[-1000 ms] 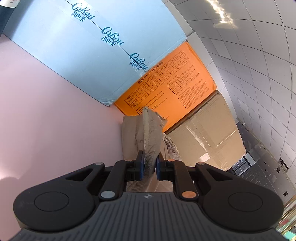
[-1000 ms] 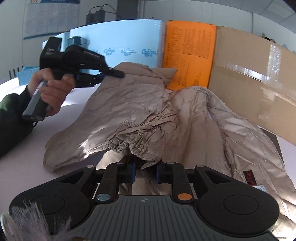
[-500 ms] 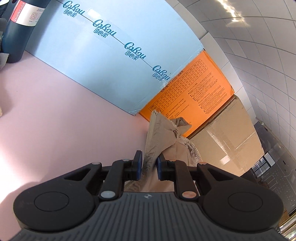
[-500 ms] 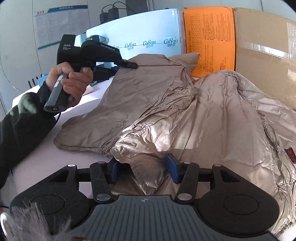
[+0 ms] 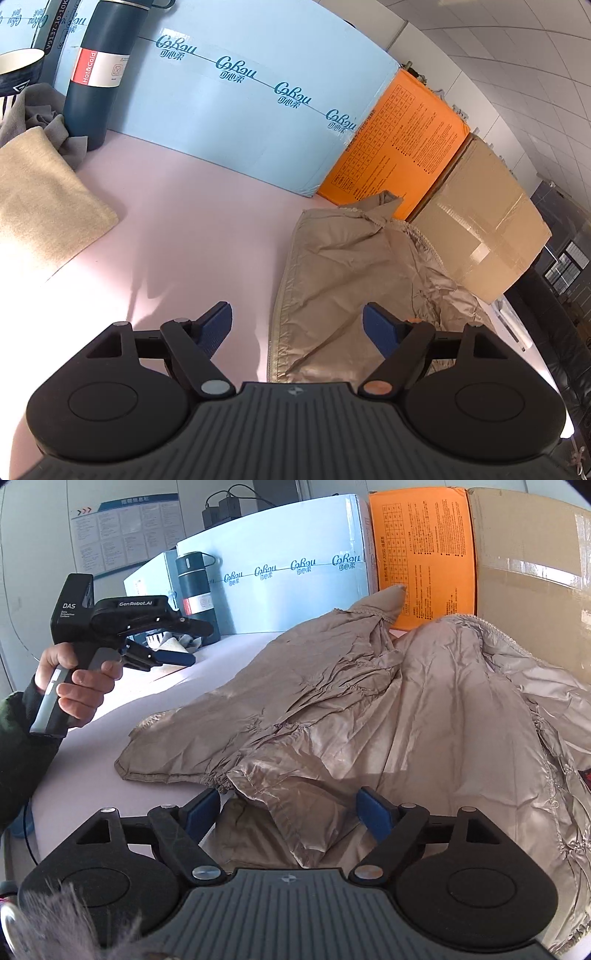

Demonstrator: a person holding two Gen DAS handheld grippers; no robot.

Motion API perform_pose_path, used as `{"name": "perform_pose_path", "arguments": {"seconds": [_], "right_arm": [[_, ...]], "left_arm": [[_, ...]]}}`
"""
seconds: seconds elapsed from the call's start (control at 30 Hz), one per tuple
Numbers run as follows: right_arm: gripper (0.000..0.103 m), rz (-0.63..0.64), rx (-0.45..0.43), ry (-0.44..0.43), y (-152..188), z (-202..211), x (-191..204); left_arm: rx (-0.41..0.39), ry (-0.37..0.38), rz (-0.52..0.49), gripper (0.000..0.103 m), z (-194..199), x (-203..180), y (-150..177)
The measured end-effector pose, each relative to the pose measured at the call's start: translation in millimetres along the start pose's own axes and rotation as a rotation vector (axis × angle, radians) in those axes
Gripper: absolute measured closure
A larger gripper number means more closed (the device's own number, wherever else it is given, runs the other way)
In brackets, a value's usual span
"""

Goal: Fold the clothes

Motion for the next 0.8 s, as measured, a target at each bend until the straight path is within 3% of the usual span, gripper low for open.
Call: {"name": "perform_pose_path", "arguments": {"seconds": [0.33,0.53,0.63,0.67,0.7,0.8], "right_arm": [[0.022,-0.063,-0.028,-0.017,2.3,6.9,-6.3],[0.02,-0.103,-0.039,-0.037,2.9,8.6,-11.0],[0.019,-0.106,-0.039,-0.041,2.8,8.5,-10.7],[0.018,-0.106,-0.038,-0.043,2.6,8.4,-10.6],[0.017,-0.107,-0.038,-0.045,2.7,8.5,-10.8],[0.017,-0.104,-0.039,-0.037,2.4,9.2,-9.9]], "left_arm": [[0.219,0.021,-0.161,0.018,11.2,-28.1,46.7],[0.253,-0.003,-0.147,0.017,16.4,-28.6,59.5],[0.25,0.038,-0.1,0.017,19.2,-23.8,61.1],[0.242,0.049,-0.091,0.026,19.7,-22.7,62.1],[0.232,0.058,-0.086,0.051,20.0,-21.9,63.4],[0.225,0.074,-0.049,0.096,17.3,-16.6,65.6]]}}
Point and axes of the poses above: each gripper's, at about its wrist camera, not at the fingertips, and z roughly against the way its jaws point, x to its left, y to its underside, the point moved 2 cm from there along -z, roughly the way its jaws point, and after that the axes turned 9 degrees about z, right-handed, at the moved point
